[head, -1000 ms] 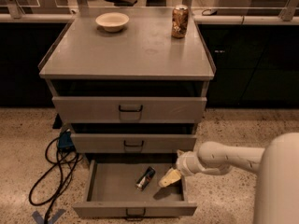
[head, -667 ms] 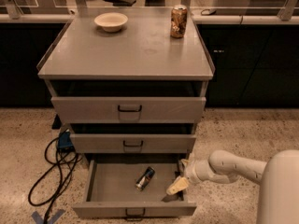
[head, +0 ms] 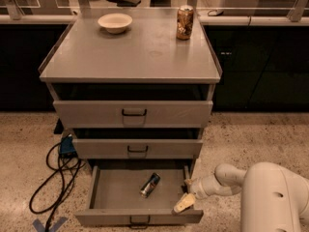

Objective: Pick redbull can from bottom drawer and place on counter

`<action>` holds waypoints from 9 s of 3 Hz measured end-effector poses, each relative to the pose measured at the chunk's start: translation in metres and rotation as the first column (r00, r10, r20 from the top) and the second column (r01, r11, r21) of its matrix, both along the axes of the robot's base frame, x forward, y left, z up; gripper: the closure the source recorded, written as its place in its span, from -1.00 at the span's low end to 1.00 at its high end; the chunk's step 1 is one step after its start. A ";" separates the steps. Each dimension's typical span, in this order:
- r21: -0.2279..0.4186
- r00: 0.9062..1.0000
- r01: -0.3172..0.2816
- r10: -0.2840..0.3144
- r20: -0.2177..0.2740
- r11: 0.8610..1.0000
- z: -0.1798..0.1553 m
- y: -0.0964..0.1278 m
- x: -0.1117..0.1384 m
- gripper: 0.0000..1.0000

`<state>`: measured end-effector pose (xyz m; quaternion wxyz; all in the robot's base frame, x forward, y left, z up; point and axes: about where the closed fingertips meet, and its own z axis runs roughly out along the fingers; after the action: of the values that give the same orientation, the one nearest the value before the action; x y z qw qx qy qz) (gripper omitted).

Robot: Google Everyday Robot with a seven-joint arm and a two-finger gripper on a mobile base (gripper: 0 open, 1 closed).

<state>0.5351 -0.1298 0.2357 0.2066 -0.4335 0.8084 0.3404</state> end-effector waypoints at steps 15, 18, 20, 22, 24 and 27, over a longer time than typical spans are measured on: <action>0.209 0.912 0.199 -0.259 0.318 0.957 -0.097 0.136 0.105 -1.00; 0.113 0.894 0.271 -0.294 0.339 0.956 -0.121 0.140 0.115 -1.00; 0.111 0.895 0.270 -0.292 0.338 0.957 -0.122 0.140 0.115 -0.62; 0.111 0.895 0.269 -0.291 0.338 0.957 -0.122 0.140 0.115 0.31; 0.121 0.906 0.208 -0.238 0.349 0.971 -0.080 0.101 0.109 1.00; 0.038 0.882 0.194 -0.192 0.431 0.980 0.024 -0.020 0.081 1.00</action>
Offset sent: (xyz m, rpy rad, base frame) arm 0.0208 0.0479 -0.0211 0.5363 -0.0867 0.0702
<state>0.6159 -0.1503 0.2595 0.4120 -0.4162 0.7826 0.2109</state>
